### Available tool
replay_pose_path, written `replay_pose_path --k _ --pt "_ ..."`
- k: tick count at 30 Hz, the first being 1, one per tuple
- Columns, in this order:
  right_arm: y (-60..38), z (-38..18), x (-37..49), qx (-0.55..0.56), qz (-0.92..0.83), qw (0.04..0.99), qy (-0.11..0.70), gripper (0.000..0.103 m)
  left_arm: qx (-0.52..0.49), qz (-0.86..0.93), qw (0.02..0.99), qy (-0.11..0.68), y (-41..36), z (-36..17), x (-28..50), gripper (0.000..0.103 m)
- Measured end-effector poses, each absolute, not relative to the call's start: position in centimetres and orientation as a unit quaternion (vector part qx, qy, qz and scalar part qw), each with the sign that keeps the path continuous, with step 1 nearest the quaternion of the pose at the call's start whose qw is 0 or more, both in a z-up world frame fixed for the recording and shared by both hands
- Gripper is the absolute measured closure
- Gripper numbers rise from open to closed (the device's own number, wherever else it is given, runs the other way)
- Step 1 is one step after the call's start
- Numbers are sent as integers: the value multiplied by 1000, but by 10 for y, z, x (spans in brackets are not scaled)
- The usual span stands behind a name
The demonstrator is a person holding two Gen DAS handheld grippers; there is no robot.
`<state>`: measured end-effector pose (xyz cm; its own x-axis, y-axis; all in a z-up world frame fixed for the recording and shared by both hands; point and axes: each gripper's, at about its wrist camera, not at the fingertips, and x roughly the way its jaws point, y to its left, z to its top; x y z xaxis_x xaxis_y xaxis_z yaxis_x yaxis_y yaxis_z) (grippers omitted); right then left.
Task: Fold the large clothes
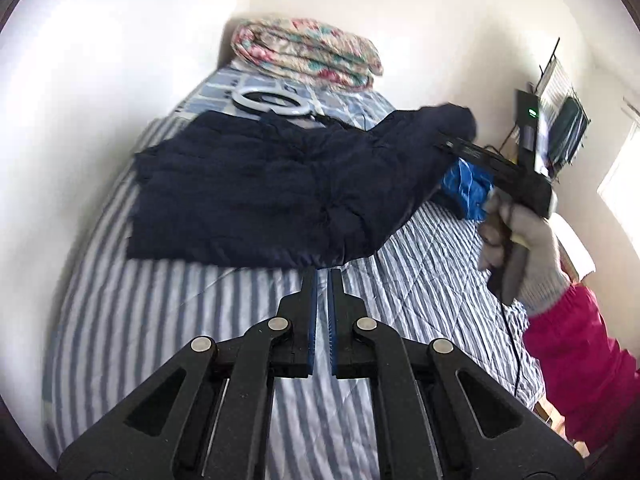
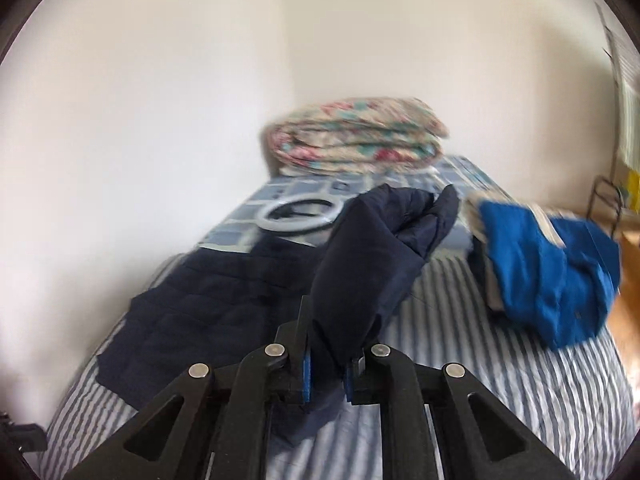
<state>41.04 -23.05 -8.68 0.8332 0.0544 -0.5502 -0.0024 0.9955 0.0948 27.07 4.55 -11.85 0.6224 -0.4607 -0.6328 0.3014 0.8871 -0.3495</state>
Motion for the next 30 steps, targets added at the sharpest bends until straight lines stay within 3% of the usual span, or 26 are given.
replay_pose_path --k 11,19,23,25,27,30 --pt "-66 -85 434 -52 154 945 284 94 -131 -186 912 342 90 -101 214 101" --pt "58 -183 463 -89 279 872 393 95 -163 -153 917 330 122 -101 211 101" --pt "75 -217 467 -100 288 855 418 95 -172 -141 917 331 130 -104 216 101" --pt "66 -220 473 -79 301 850 426 91 -172 -136 917 332 131 -105 217 101" --pt "58 -214 479 -53 323 843 427 71 -169 -134 918 332 132 -106 219 101" --pt "33 -197 479 -8 353 839 414 54 -167 -132 919 333 132 -108 223 101"
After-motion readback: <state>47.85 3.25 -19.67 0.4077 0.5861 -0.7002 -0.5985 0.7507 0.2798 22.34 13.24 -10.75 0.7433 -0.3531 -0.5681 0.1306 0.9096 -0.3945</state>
